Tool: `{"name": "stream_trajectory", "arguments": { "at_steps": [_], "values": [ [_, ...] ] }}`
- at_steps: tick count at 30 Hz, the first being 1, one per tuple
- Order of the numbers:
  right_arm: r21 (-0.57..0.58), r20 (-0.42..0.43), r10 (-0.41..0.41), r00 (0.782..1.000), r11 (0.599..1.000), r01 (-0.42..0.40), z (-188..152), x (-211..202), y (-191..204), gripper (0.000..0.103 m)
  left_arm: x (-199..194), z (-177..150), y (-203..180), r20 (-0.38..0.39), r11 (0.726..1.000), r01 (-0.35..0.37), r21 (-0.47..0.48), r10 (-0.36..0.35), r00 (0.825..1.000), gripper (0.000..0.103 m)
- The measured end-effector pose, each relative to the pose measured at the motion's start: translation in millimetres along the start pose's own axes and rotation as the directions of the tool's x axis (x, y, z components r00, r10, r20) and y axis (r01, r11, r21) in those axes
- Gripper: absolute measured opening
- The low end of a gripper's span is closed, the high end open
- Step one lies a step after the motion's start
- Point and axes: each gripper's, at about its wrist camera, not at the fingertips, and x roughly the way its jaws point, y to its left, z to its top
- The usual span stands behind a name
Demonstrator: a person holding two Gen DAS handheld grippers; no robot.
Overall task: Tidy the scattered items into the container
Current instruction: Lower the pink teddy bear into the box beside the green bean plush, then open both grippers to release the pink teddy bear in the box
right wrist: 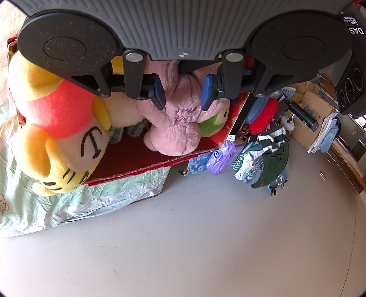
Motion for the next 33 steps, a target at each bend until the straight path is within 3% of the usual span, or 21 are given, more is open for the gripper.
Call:
{"name": "stream_trajectory", "arguments": {
  "at_steps": [8, 13, 17, 23, 28, 30, 33],
  "values": [
    [-0.093, -0.039, -0.077, 0.996, 0.993, 0.074, -2, 11, 12, 0.04, 3, 0, 0, -0.011, 1.0, 0.002, -0.022, -0.003, 1.0, 0.054],
    [-0.042, -0.044, -0.066, 0.997, 0.997, 0.064, 6, 1, 6, 0.039, -4, 7, 8, -0.016, 0.996, 0.015, -0.084, -0.016, 1.0, 0.056],
    [-0.044, -0.043, -0.136, 0.99, 0.99, 0.134, 12, -10, 7, 0.042, -21, 17, 10, 0.023, 0.994, -0.037, -0.104, 0.039, 0.999, 0.078],
    [-0.021, -0.058, -0.189, 0.98, 0.982, 0.188, 13, -18, 9, 0.051, -28, 25, 3, 0.01, 0.985, -0.131, -0.108, 0.133, 0.991, 0.094],
    [-0.016, -0.06, -0.208, 0.976, 0.978, 0.207, 13, -25, 11, 0.053, -27, 28, 0, -0.022, 0.973, -0.206, -0.101, 0.205, 0.979, 0.099],
    [-0.02, -0.049, -0.231, 0.972, 0.973, 0.23, 13, -29, 13, 0.062, -28, 29, 0, -0.036, 0.968, -0.226, -0.108, 0.223, 0.974, 0.101],
    [-0.015, -0.038, -0.252, 0.967, 0.968, 0.251, 16, -34, 13, 0.065, -31, 32, 0, -0.041, 0.96, -0.25, -0.123, 0.247, 0.968, 0.101]
  ]
}}
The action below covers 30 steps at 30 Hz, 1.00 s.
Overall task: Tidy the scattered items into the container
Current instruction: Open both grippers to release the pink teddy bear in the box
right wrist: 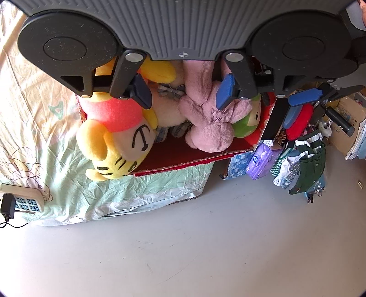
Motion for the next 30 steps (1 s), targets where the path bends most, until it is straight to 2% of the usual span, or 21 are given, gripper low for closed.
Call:
{"name": "stream_trajectory", "arguments": {
  "at_steps": [4, 8, 13, 17, 23, 26, 30],
  "values": [
    [-0.023, -0.003, -0.035, 0.999, 0.999, 0.035, 3, -5, 2, 0.069, 0, 4, -2, -0.015, 0.997, -0.083, -0.007, 0.083, 0.996, 0.101],
    [-0.044, -0.011, -0.07, 0.997, 0.997, 0.069, 1, -9, 5, 0.078, -3, 4, -2, -0.033, 0.994, -0.107, -0.03, 0.106, 0.994, 0.101],
    [-0.066, -0.043, -0.093, 0.995, 0.994, 0.09, -3, -9, 10, 0.085, -6, 3, -5, -0.051, 0.985, -0.167, -0.034, 0.165, 0.985, 0.101],
    [-0.081, -0.036, -0.108, 0.993, 0.991, 0.105, -6, -15, 17, 0.09, -8, 1, -7, -0.064, 0.983, -0.181, -0.042, 0.178, 0.982, 0.101],
    [-0.14, 0.041, -0.16, 0.986, 0.976, 0.165, -8, -27, 24, 0.097, -11, -1, -3, -0.102, 0.977, -0.19, -0.096, 0.18, 0.978, 0.101],
    [-0.143, 0.01, -0.14, 0.99, 0.98, 0.14, -5, -26, 21, 0.097, -16, -5, -3, -0.094, 0.979, -0.174, -0.108, 0.164, 0.982, 0.101],
    [-0.076, -0.044, -0.11, 0.993, 0.991, 0.107, 1, -24, 14, 0.095, -20, -6, -10, -0.094, 0.967, -0.223, -0.121, 0.212, 0.973, 0.101]
  ]
}}
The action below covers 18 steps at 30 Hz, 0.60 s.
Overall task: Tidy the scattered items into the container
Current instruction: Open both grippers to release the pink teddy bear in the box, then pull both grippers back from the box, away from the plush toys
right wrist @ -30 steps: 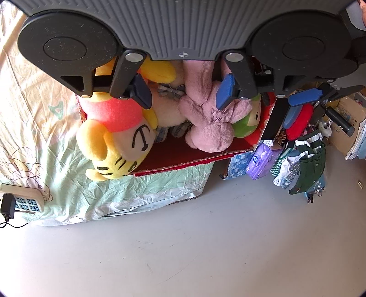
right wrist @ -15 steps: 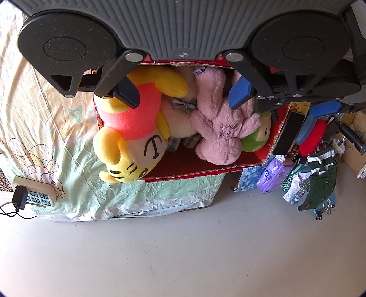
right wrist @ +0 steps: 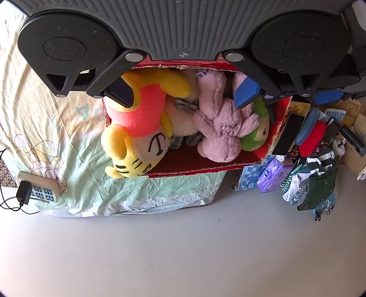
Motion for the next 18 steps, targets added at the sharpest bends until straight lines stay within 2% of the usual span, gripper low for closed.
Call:
{"name": "stream_trajectory", "arguments": {
  "at_steps": [3, 7, 10, 14, 18],
  "values": [
    [-0.014, -0.017, 0.004, 1.0, 1.0, -0.004, 5, -1, -1, 0.092, -4, -1, -5, -0.011, 0.999, -0.05, -0.012, 0.05, 0.999, 0.101],
    [-0.07, -0.044, -0.014, 0.999, 0.998, 0.011, 10, -1, -3, 0.091, -9, 0, -15, -0.038, 0.998, -0.066, -0.004, 0.066, 0.997, 0.101],
    [-0.068, -0.052, 0.002, 0.999, 0.998, -0.005, 12, -3, -11, 0.091, -13, -1, -21, -0.044, 0.996, -0.079, -0.035, 0.077, 0.996, 0.101],
    [-0.084, -0.055, -0.046, 0.997, 0.996, 0.041, 14, -1, -21, 0.091, -18, -2, -31, -0.051, 0.996, -0.087, -0.036, 0.085, 0.995, 0.101],
    [-0.048, -0.09, -0.016, 0.996, 0.999, 0.011, 15, 3, -34, 0.091, -23, -6, -39, -0.043, 0.991, -0.123, -0.043, 0.122, 0.992, 0.101]
  ]
}}
